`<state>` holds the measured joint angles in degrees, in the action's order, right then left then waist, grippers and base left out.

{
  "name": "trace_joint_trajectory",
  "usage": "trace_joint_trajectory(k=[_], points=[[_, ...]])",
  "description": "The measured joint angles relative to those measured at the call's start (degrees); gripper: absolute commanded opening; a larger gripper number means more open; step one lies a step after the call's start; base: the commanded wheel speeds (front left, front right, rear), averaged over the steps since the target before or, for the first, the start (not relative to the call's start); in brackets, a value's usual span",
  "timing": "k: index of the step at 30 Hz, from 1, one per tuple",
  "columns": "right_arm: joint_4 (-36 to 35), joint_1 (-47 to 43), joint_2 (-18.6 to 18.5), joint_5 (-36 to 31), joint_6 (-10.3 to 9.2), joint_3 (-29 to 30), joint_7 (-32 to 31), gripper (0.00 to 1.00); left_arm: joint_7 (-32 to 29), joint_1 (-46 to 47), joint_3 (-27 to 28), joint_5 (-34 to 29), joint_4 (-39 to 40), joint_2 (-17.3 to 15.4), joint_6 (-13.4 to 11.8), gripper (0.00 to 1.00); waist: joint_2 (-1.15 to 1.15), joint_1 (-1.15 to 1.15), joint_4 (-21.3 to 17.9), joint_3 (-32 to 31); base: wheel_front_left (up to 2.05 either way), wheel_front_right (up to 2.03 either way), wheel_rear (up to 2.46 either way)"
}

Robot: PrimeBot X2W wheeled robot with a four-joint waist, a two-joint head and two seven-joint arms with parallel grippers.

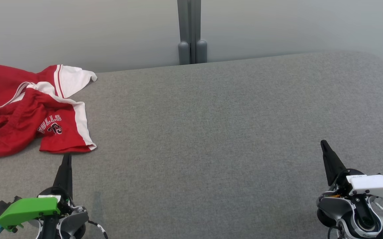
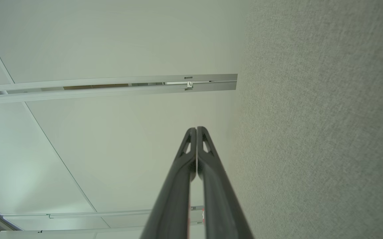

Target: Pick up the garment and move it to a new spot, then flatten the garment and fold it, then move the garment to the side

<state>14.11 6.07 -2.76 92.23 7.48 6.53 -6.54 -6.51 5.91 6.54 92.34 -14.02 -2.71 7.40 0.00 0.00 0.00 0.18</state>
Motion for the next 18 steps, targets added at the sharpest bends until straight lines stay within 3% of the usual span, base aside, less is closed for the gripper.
trace_joint_trajectory(k=[18], points=[[0.0, 0.0, 0.0, 0.0, 0.0, 0.0, 0.0, 0.0, 0.0, 0.0, 0.0, 0.0, 0.0, 0.0, 0.0, 0.0, 0.0, 0.0, 0.0, 0.0, 0.0, 0.0, 0.0]])
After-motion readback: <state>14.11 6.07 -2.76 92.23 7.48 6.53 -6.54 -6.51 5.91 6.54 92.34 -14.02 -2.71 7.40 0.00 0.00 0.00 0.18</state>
